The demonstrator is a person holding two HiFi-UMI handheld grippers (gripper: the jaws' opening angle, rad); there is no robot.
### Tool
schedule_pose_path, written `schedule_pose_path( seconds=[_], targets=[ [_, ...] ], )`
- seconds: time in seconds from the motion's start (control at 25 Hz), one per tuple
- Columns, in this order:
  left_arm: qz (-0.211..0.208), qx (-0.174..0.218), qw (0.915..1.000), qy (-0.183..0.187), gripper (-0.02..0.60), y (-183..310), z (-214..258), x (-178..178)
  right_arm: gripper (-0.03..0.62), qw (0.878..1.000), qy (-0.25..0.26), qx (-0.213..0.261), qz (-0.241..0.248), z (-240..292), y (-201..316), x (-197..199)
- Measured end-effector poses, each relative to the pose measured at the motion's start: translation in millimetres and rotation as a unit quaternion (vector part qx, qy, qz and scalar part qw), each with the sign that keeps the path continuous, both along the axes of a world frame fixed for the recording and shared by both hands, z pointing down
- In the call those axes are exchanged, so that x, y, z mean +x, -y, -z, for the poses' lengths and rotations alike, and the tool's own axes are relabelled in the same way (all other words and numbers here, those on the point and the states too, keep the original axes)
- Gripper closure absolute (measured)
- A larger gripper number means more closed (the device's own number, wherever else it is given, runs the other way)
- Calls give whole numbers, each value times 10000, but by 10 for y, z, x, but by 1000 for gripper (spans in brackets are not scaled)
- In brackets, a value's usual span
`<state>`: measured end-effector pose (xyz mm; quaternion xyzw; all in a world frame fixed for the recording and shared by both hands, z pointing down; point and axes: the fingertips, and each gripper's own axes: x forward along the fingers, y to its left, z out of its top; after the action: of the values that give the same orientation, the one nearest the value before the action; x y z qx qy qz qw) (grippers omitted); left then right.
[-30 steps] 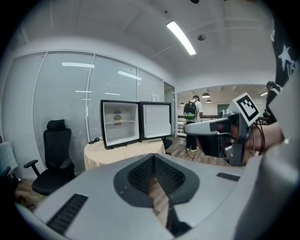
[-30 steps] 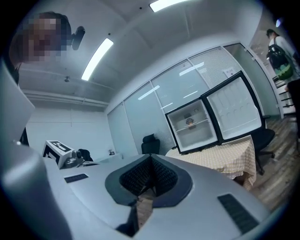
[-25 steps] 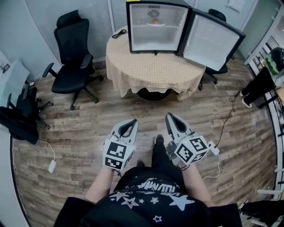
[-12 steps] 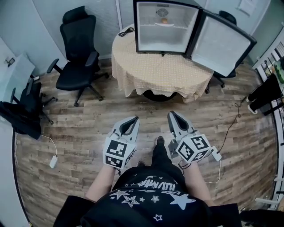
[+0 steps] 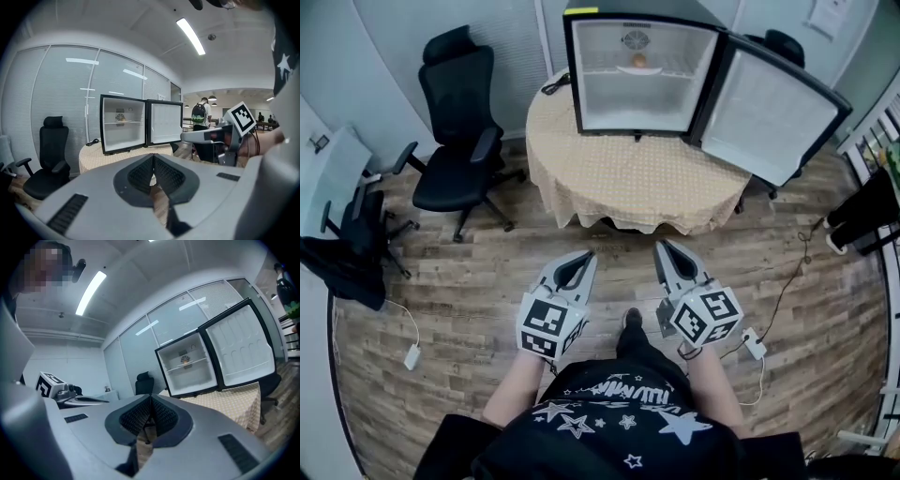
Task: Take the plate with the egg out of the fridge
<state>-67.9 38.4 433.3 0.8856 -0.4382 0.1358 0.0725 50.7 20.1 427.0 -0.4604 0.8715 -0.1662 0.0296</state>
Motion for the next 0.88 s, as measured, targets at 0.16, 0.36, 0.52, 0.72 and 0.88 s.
schedule_pose_path(
  seconds=[0.16,0.36,0.52,0.72,0.88],
  targets=[
    [-75,-1,10000,-12,574,361,31,176,566,9999,6,-23,-151,-6,363,207],
    [-21,-99,9999,43,574,683,-24,299,566,9996,145,-149,-198,-83,752,383],
    [224,-68,9995,193,574,920,-34,317,565,9992,307,-231,-97,-87,1056,426],
    [499,-8,9985,231,574,1155,-8,315,565,9989,378,-248,134,-85,1348,413],
    [719,109,9973,128,574,1344,88,337,565,9987,361,-189,291,-44,1522,455]
  ],
)
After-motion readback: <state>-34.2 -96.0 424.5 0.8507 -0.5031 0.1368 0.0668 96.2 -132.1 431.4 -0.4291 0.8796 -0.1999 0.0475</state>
